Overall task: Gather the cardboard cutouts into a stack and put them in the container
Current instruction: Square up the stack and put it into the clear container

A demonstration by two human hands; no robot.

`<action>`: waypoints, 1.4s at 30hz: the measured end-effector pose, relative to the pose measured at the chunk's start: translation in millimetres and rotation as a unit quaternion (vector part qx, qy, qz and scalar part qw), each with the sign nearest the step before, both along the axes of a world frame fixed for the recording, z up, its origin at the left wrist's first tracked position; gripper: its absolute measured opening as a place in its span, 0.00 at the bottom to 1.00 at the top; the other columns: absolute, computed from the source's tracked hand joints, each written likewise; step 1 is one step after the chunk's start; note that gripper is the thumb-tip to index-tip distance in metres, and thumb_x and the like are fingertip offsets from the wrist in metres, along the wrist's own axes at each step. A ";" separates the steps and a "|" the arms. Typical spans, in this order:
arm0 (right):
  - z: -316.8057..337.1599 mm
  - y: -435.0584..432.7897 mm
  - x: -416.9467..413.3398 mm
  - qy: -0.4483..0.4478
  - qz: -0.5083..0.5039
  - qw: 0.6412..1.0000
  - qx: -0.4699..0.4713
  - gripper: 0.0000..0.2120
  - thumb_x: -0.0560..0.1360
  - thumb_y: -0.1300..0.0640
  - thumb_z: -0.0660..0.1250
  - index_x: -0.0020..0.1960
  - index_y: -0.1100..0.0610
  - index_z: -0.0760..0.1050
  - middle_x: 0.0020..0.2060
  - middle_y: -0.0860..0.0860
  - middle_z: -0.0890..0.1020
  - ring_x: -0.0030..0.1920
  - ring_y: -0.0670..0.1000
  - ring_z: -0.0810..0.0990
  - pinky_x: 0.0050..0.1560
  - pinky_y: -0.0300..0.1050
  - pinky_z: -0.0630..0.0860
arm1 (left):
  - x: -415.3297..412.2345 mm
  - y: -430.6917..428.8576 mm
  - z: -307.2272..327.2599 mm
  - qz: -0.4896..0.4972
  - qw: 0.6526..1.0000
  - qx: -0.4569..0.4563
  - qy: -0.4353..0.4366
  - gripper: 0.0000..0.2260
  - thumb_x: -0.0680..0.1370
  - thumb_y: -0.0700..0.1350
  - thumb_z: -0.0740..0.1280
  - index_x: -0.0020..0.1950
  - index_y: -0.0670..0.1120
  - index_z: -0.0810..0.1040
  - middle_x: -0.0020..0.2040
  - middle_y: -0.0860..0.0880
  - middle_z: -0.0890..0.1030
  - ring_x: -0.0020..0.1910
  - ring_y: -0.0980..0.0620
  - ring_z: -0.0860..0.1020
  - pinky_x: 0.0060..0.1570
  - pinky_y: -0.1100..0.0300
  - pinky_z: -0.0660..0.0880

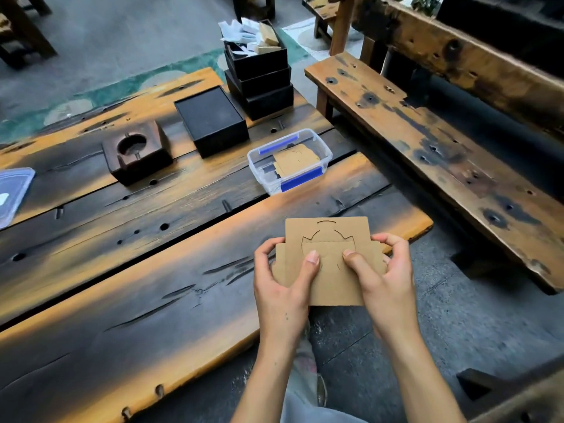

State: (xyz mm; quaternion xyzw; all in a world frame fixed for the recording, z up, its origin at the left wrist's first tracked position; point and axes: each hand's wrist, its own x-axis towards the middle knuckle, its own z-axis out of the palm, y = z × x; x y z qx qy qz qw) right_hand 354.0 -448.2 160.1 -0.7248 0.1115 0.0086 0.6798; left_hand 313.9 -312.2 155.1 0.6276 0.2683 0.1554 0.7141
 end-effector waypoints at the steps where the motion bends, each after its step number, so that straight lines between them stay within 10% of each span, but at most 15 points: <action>1: 0.4 1.3 10.0 -0.002 -0.002 1.000 -0.003 0.21 0.64 0.43 0.75 0.54 0.38 0.72 0.47 0.41 0.86 0.45 0.45 0.86 0.48 0.52 0.82 | 10.7 0.9 -1.2 -0.004 1.000 -0.003 0.002 0.23 0.70 0.58 0.81 0.60 0.59 0.76 0.55 0.50 0.87 0.52 0.46 0.87 0.50 0.30 0.83; 17: 13.8 37.3 157.9 -0.016 0.015 0.998 -0.065 0.23 0.66 0.43 0.76 0.56 0.38 0.70 0.47 0.49 0.88 0.47 0.51 0.87 0.49 0.59 0.83 | 160.1 39.4 1.4 0.011 0.999 -0.038 -0.023 0.22 0.70 0.54 0.80 0.61 0.56 0.76 0.59 0.49 0.85 0.56 0.44 0.86 0.57 0.31 0.81; 29: 17.3 66.4 208.8 0.004 0.038 0.997 -0.063 0.22 0.65 0.45 0.76 0.56 0.41 0.71 0.45 0.46 0.88 0.45 0.47 0.87 0.42 0.45 0.80 | 206.9 63.5 -12.8 0.031 0.998 -0.055 -0.018 0.22 0.70 0.56 0.81 0.60 0.60 0.77 0.57 0.55 0.85 0.57 0.45 0.85 0.56 0.31 0.81; 42: 11.8 59.2 264.8 0.009 0.082 0.993 -0.089 0.21 0.74 0.58 0.78 0.59 0.47 0.71 0.50 0.53 0.86 0.49 0.49 0.87 0.55 0.61 0.82 | 250.6 52.2 -19.8 0.073 0.994 -0.086 0.007 0.30 0.65 0.68 0.81 0.63 0.62 0.76 0.60 0.53 0.84 0.62 0.34 0.82 0.53 0.17 0.72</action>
